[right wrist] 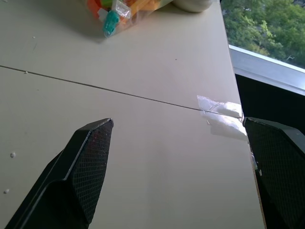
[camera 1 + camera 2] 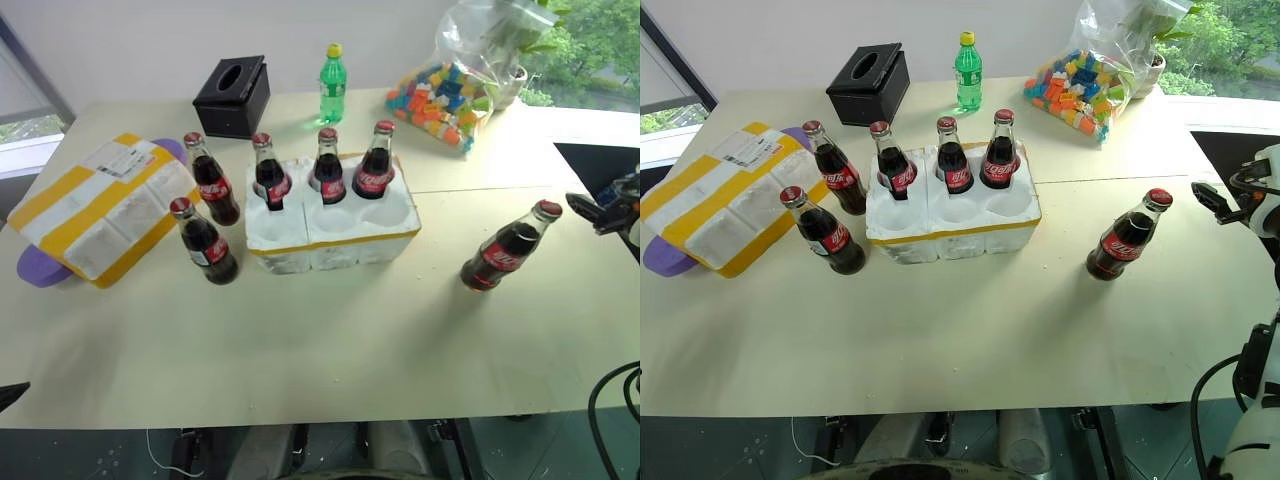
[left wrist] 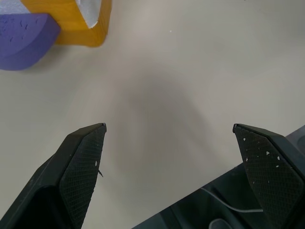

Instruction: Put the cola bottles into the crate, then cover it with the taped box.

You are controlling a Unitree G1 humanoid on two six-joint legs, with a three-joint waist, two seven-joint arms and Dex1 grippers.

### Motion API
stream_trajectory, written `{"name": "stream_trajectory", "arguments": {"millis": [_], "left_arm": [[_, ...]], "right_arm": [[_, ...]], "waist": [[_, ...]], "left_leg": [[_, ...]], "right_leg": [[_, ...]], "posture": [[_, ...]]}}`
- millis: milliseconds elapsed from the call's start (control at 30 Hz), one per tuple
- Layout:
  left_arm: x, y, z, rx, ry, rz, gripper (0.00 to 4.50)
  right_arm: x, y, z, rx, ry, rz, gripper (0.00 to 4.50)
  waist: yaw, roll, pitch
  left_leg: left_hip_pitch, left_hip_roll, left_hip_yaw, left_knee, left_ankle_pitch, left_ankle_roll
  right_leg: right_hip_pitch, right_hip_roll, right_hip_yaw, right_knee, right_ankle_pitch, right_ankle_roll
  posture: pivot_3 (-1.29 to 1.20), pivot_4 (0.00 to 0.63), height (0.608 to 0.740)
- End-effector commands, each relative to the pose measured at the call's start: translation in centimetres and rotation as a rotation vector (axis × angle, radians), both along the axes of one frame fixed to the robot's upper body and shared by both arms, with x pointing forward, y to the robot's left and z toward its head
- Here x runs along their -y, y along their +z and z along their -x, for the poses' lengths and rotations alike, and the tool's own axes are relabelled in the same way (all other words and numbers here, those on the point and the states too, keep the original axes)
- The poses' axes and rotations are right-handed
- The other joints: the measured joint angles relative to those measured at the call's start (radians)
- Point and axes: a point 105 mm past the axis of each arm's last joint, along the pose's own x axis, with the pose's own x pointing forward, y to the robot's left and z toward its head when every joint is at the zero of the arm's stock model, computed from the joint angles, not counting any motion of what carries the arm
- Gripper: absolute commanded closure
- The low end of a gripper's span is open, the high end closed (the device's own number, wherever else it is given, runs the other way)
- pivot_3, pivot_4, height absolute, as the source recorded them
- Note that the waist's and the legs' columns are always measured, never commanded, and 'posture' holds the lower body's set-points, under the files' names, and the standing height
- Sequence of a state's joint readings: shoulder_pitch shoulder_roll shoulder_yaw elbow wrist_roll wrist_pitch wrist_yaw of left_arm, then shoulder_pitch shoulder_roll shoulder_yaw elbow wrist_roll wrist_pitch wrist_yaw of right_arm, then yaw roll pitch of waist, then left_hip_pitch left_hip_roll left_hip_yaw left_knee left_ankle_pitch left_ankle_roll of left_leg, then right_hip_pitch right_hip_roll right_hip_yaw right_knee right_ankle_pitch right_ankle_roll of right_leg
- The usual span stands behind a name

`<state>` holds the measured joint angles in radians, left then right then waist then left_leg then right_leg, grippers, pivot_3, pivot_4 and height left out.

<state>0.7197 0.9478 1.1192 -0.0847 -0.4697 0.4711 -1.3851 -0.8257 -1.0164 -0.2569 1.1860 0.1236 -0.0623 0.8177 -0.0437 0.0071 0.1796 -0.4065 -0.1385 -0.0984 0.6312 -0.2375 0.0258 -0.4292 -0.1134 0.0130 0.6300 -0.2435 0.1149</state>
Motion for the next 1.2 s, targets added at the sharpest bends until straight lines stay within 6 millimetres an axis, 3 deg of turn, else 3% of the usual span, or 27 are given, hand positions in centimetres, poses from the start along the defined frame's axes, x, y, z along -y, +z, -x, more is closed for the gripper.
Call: {"name": "stream_trajectory", "arguments": {"millis": [33,433,567,667,867,967,1200], "left_arm": [[-0.1,0.6,-0.2,0.037,0.001,-0.010,0.03],[0.2,1.6,-2.5,0.157,-0.002,0.051,0.03],[1.1,2.5,-4.2,0.223,-0.027,0.146,0.03],[2.3,2.7,-5.8,0.239,-0.082,0.184,0.03],[6.3,2.5,-8.9,0.229,-0.256,0.264,0.03],[8.7,2.4,-10.8,0.243,-0.349,0.295,0.03],[12.1,1.3,-13.0,0.234,-0.458,0.337,0.03]], "right_arm": [[0.4,1.4,0.1,0.054,-0.014,0.005,0.00],[0.8,1.1,0.6,0.046,-0.026,-0.029,0.00],[0.7,2.5,1.1,0.012,0.043,-0.007,0.00],[-0.5,5.1,1.7,-0.011,0.175,-0.015,0.00],[-4.8,11.7,1.8,0.013,0.451,0.012,0.00],[-9.0,15.1,1.8,0.013,0.657,0.051,0.00],[-16.0,18.0,2.8,0.005,0.971,0.053,0.00]], "waist": [[0.000,0.000,0.000],[0.000,0.000,0.000],[0.002,0.000,0.000],[0.001,0.002,0.001],[-0.007,0.004,0.001],[-0.006,0.004,0.001],[0.003,0.004,0.001]], "left_leg": [[0.000,0.000,0.000,0.000,0.000,0.000],[0.000,0.000,0.000,0.000,0.000,0.000],[0.000,0.000,0.000,0.001,0.000,0.000],[0.000,0.000,0.000,0.001,0.000,0.000],[0.001,0.001,0.002,0.000,0.000,0.000],[0.001,0.002,0.003,0.000,0.000,-0.001],[0.000,0.003,0.006,0.000,-0.001,0.000]], "right_leg": [[0.000,0.000,0.000,0.000,0.000,0.000],[0.000,0.000,0.000,0.000,0.000,0.000],[0.000,0.000,0.000,0.001,0.000,0.000],[0.000,0.000,0.000,0.001,0.000,0.001],[0.000,0.001,0.001,0.002,0.002,0.004],[-0.001,0.002,0.001,0.002,0.003,0.004],[-0.003,0.001,0.002,0.002,0.003,0.005]], "posture": [[0.00,0.150,0.732],[0.00,0.150,0.732],[0.00,0.150,0.732],[0.00,0.150,0.732],[0.00,0.150,0.732],[0.00,0.150,0.732],[0.00,0.150,0.732]]}}
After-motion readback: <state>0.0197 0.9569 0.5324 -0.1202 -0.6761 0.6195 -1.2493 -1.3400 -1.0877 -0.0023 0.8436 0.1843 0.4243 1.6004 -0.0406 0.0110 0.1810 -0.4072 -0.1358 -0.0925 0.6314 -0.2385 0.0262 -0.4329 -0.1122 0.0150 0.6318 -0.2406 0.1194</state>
